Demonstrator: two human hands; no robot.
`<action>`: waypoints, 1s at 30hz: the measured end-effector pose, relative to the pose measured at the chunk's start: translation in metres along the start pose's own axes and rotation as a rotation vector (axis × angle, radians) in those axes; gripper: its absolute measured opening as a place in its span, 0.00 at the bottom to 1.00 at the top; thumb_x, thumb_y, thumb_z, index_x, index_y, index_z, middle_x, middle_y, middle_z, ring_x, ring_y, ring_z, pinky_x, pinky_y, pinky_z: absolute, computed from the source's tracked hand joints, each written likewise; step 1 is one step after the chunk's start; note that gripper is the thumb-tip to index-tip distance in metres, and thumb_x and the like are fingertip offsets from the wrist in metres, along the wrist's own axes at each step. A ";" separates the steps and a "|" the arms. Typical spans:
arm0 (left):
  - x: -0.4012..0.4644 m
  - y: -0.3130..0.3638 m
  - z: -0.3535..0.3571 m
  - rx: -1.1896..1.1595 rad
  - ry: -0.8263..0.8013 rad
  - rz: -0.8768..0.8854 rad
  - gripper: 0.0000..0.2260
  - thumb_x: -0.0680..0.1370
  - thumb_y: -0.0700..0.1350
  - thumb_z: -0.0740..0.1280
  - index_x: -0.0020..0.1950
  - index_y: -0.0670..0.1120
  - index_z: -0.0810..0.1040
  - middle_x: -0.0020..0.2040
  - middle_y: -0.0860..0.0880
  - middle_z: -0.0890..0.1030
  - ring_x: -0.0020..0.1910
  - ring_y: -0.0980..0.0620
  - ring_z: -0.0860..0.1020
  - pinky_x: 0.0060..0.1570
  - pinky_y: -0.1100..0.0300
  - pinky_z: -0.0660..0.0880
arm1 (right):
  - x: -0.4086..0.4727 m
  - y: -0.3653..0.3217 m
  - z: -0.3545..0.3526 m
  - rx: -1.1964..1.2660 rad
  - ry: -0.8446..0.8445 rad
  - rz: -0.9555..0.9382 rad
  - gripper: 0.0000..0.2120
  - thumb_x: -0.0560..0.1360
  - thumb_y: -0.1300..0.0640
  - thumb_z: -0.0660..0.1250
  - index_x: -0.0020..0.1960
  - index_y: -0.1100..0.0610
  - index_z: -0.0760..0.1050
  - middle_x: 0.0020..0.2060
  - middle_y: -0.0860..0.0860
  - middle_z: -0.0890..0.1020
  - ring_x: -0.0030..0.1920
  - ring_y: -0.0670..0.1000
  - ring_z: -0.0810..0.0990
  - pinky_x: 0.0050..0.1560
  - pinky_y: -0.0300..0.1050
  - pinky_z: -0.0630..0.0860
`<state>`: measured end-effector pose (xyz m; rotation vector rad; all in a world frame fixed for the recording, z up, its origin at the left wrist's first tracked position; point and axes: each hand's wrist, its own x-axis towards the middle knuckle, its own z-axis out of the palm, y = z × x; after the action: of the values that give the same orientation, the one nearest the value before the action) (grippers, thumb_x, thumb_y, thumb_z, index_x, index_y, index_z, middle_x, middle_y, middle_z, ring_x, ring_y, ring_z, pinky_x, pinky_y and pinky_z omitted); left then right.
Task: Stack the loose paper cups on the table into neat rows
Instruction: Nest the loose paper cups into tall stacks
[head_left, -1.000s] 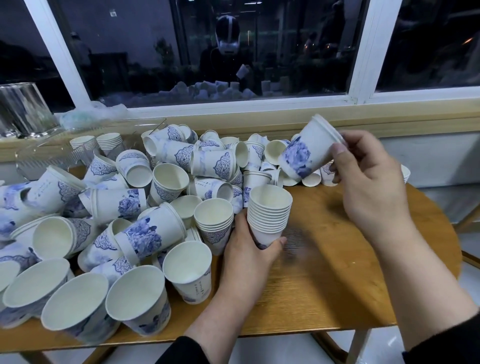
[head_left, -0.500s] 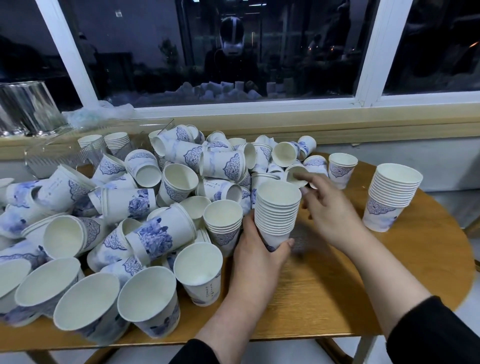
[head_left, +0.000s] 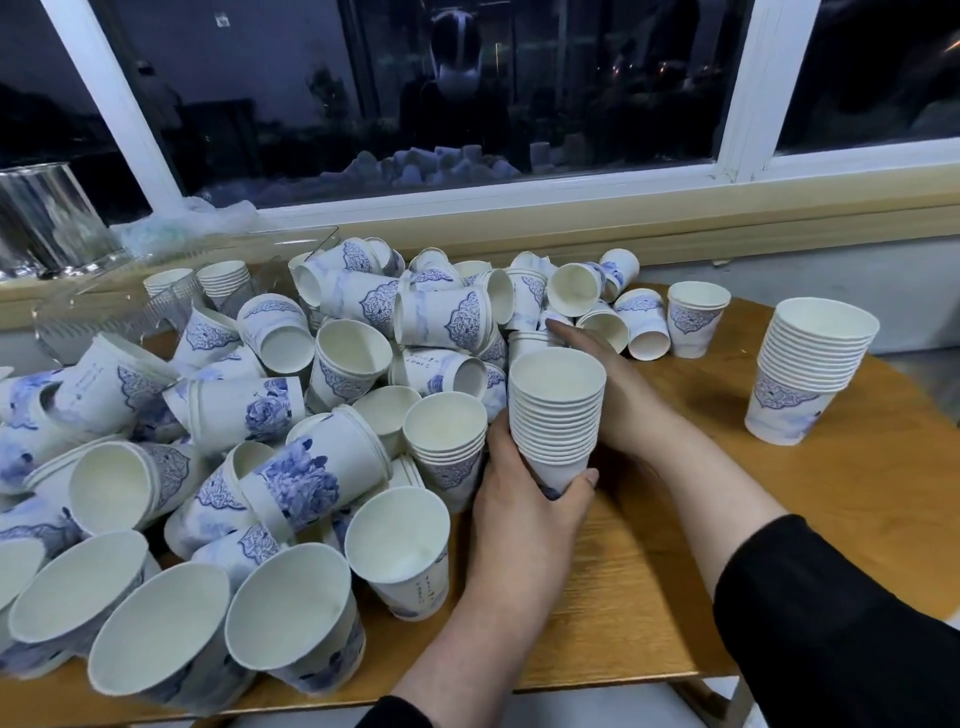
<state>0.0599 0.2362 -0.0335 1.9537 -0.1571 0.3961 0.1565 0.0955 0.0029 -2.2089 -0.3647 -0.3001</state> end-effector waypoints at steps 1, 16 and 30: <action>0.000 0.000 0.000 0.003 0.000 0.001 0.35 0.70 0.48 0.78 0.72 0.51 0.65 0.68 0.55 0.76 0.68 0.57 0.73 0.69 0.57 0.70 | 0.001 0.001 0.000 -0.020 0.036 0.000 0.32 0.75 0.66 0.71 0.76 0.59 0.63 0.72 0.56 0.68 0.74 0.52 0.65 0.69 0.29 0.58; -0.001 0.002 -0.003 0.029 -0.018 -0.008 0.37 0.71 0.50 0.78 0.74 0.51 0.63 0.71 0.55 0.74 0.71 0.56 0.70 0.72 0.52 0.68 | -0.029 -0.044 -0.074 0.189 0.464 -0.073 0.10 0.80 0.60 0.64 0.54 0.46 0.77 0.37 0.38 0.79 0.38 0.40 0.75 0.42 0.33 0.70; -0.004 0.003 -0.003 0.095 0.005 0.022 0.36 0.70 0.47 0.78 0.73 0.53 0.64 0.69 0.54 0.75 0.70 0.54 0.72 0.70 0.49 0.69 | -0.073 -0.094 -0.098 -0.088 0.134 -0.336 0.15 0.81 0.63 0.62 0.64 0.51 0.79 0.48 0.42 0.78 0.51 0.39 0.76 0.49 0.29 0.67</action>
<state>0.0547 0.2371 -0.0309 2.0455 -0.1595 0.4293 0.0467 0.0621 0.1053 -2.1934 -0.6604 -0.6530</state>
